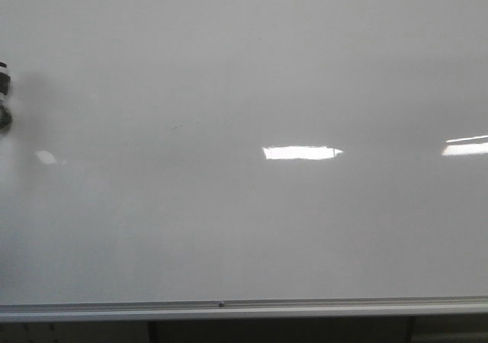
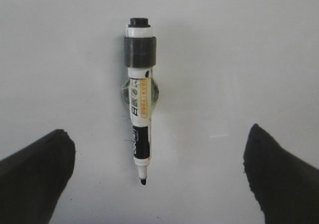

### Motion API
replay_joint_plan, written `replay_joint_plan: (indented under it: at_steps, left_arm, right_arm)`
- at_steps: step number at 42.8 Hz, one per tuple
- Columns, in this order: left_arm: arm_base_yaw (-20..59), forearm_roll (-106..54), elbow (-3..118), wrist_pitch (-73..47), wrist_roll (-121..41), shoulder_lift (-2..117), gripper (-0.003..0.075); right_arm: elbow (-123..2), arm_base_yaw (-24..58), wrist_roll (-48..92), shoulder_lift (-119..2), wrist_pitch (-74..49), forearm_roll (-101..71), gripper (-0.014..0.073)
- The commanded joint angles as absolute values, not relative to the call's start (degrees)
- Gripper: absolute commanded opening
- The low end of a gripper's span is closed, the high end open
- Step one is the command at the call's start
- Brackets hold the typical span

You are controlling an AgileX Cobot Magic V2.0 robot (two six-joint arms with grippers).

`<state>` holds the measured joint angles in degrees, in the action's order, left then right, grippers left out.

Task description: Write number 0 on whiteboard

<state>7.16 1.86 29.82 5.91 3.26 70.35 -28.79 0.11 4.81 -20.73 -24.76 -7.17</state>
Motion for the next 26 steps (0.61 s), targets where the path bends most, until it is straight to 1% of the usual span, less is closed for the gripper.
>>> replay_joint_plan:
  at_steps: [1, 13, 20, 26]
  left_arm:
    - [7.63, 0.77, 33.35, 12.86, 3.24, 74.72, 0.0659]
    - [7.53, 0.68, 36.60, 17.74, 3.24, 86.68, 0.0659]
    - [7.53, 0.68, 36.84, 22.85, 3.24, 90.23, 0.0659]
    - [7.53, 0.63, 36.84, 23.96, 3.24, 92.29, 0.0658]
  right_arm:
    - [-30.93, 0.16, 4.92, -21.60, -20.41, -7.16, 0.0559]
    - [-30.93, 0.16, 4.92, -21.60, -20.41, -7.16, 0.0559]
    - [-30.93, 0.16, 4.92, -21.60, -20.41, -7.16, 0.0559]
    - [-30.93, 0.16, 4.92, -21.60, -20.41, -7.16, 0.0559]
